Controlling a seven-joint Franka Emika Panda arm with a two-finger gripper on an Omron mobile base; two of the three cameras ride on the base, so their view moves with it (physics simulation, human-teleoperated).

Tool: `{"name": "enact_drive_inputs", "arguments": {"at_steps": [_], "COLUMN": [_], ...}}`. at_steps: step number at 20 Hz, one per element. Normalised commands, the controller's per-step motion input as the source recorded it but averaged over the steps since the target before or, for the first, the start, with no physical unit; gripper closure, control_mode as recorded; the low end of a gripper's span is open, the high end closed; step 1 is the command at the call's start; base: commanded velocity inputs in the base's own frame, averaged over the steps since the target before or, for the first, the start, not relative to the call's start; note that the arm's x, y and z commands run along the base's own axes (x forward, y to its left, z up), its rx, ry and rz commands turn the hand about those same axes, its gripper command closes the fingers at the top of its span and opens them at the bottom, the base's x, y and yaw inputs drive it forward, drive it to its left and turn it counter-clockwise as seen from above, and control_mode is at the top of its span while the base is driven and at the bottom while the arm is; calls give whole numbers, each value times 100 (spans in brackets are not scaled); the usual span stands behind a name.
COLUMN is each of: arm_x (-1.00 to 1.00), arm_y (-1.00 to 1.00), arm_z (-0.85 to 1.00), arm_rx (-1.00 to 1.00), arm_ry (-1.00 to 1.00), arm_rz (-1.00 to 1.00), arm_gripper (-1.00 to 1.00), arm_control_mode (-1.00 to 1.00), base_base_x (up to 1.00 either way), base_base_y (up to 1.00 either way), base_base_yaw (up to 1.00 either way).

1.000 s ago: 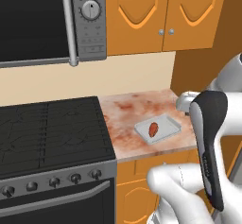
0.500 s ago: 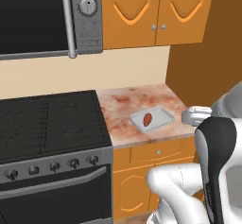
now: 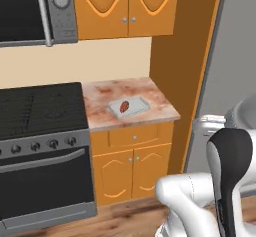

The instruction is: Take the sweet potato and onion out of the freezer and place them in the tupperware container on the counter. Then put the tupperware containing the vegetables back in the freezer.

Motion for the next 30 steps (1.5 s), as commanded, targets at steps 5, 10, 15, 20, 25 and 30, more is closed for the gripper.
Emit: {"name": "enact_drive_inputs", "arguments": {"at_steps": [5,10,15,20,25,30], "arm_x": [0,0,0,0,0,0], "arm_y": [0,0,0,0,0,0], "arm_z": [0,0,0,0,0,0], "arm_rx": [0,0,0,0,0,0], "arm_ry": [0,0,0,0,0,0], "arm_rz": [0,0,0,0,0,0], "arm_gripper": [-100,-100,-100,-100,-100,-100], "arm_control_mode": [100,100,100,100,100,100], "base_base_x": [12,20,22,37,57,45], "base_base_y": [-100,-100,-100,-86,-47,-47], "base_base_yaw": [5,13,17,18,6,0]}}
